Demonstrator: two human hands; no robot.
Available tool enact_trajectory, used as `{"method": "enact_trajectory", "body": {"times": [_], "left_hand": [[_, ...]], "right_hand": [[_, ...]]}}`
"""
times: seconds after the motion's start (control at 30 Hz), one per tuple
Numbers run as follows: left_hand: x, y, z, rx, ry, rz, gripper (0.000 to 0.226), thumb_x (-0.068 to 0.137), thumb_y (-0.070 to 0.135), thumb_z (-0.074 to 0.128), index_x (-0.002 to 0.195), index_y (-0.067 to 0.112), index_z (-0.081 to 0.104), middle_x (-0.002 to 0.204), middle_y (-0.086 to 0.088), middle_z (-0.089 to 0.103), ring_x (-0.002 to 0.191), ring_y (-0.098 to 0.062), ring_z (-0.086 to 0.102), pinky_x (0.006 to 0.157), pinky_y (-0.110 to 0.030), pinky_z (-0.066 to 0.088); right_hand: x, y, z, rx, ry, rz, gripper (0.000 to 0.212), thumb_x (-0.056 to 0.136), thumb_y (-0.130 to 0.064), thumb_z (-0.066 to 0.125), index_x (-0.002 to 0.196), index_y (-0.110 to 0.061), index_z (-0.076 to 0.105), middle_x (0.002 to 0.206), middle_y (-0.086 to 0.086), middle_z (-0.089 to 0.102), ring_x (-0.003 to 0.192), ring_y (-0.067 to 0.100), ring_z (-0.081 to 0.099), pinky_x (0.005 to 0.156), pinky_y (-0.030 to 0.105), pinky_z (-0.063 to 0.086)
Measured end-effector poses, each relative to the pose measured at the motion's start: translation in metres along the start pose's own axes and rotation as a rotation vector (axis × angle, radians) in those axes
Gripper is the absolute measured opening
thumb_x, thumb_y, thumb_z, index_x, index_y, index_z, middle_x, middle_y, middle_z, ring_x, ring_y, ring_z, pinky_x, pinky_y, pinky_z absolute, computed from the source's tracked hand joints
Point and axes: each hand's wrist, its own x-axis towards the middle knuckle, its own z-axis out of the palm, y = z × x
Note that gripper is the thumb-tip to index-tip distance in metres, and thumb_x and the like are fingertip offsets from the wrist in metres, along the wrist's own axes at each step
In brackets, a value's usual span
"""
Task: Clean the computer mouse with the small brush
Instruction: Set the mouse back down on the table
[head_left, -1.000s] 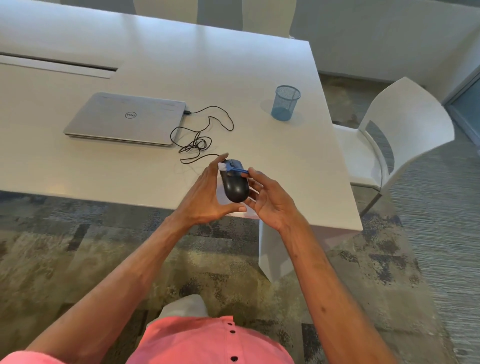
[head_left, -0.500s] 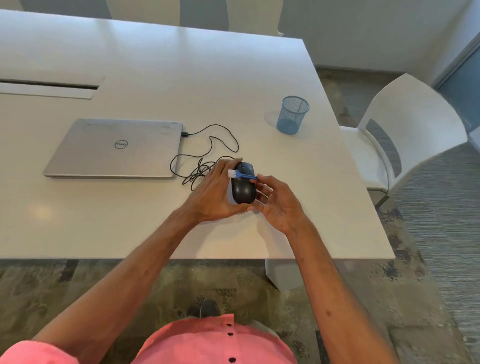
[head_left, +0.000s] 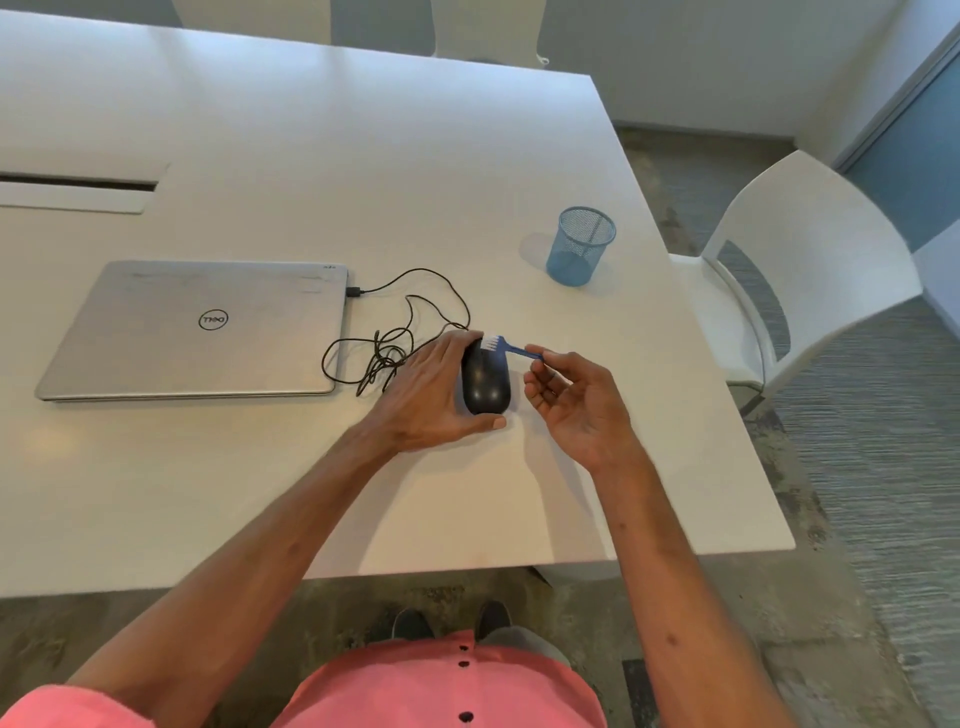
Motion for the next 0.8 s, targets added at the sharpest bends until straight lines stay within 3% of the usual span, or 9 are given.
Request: {"method": "enact_trajectory", "body": {"times": [0.13,0.33,0.5,0.63,0.8], "left_hand": [[0.0,-0.001,0.005,0.014,-0.042,-0.043,0.122,0.079,0.08,0.088,0.173,0.025,0.033,0.177,0.002,0.039,0.166,-0.023,0.037,0.136,-0.049,0.033],[-0.001,0.002,0.007,0.043,-0.044,-0.077,0.125,0.077,0.089,0.077,0.175,0.027,0.032,0.181,0.002,0.035,0.175,-0.018,0.018,0.139,-0.042,0.022],[-0.006,0.003,0.009,0.08,-0.056,-0.11,0.127,0.081,0.092,0.072,0.18,0.027,0.027,0.178,0.002,0.027,0.171,-0.023,0.022,0.14,-0.049,0.024],[-0.016,0.012,0.011,0.115,-0.011,-0.07,0.122,0.089,0.08,0.079,0.181,0.019,0.025,0.18,-0.002,0.024,0.17,-0.026,0.025,0.14,-0.051,0.026],[-0.03,0.035,0.019,0.135,0.185,0.06,0.086,0.108,0.063,0.065,0.172,0.01,0.044,0.177,-0.007,0.041,0.167,-0.027,0.038,0.134,-0.045,0.04]], "right_hand": [[0.005,-0.002,-0.001,-0.052,-0.015,0.026,0.02,0.095,-0.001,0.071,0.111,-0.001,0.083,0.102,0.014,0.08,0.09,0.021,0.078,0.086,0.031,0.067],[0.006,-0.008,-0.005,-0.268,-0.015,-0.05,0.013,0.102,-0.008,0.068,0.112,-0.006,0.077,0.1,0.014,0.082,0.088,0.022,0.079,0.083,0.033,0.067],[0.009,-0.004,-0.005,-0.358,-0.006,-0.11,0.011,0.105,-0.012,0.07,0.108,-0.007,0.079,0.098,0.016,0.083,0.087,0.024,0.08,0.084,0.035,0.068],[0.012,0.0,-0.003,-0.447,0.009,-0.147,0.012,0.104,-0.018,0.074,0.104,-0.012,0.084,0.096,0.011,0.081,0.088,0.022,0.077,0.083,0.032,0.067],[0.012,0.0,-0.002,-0.551,0.017,-0.246,0.014,0.1,-0.022,0.078,0.09,-0.023,0.087,0.091,0.004,0.082,0.081,0.014,0.073,0.077,0.025,0.063]]}}
